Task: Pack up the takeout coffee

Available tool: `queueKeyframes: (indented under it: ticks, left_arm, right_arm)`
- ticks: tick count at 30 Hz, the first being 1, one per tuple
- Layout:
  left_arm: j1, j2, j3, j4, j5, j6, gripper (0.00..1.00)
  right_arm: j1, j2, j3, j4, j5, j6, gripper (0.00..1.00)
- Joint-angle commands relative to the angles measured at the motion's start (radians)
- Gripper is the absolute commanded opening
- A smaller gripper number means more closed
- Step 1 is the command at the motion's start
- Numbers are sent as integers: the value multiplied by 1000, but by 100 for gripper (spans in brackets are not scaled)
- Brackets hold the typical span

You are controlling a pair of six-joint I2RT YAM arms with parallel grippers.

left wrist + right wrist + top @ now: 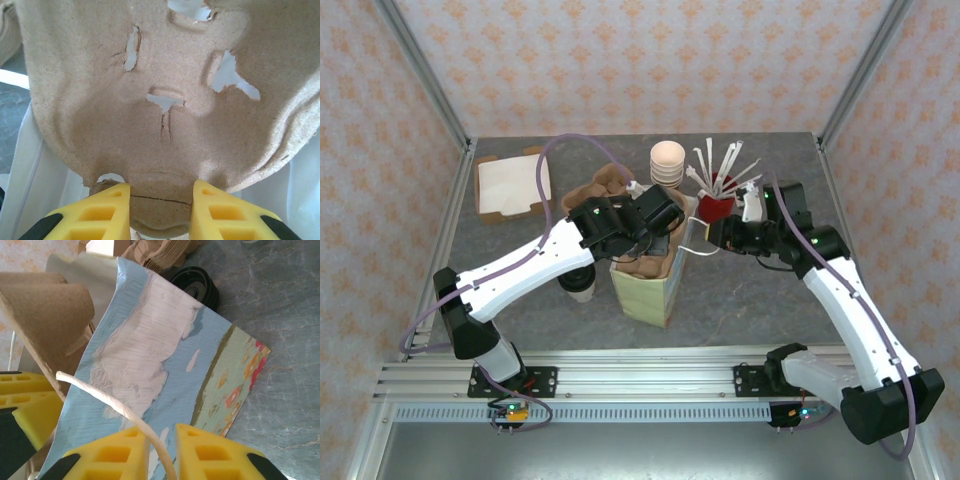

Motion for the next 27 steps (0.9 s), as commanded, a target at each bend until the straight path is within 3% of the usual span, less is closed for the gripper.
queueKeyframes:
  ticks: [1, 21, 27]
  left_arm:
    - [4, -26, 8, -84, 54, -26, 28]
    - [10, 88, 154, -219, 142, 15, 28]
    - [12, 105, 177, -256, 143, 23, 28]
  right_arm:
    - [5, -29, -10, 20, 51, 15, 20]
    - [14, -73, -76, 145, 16, 44, 21]
    - [19, -80, -67, 145, 64, 42, 22]
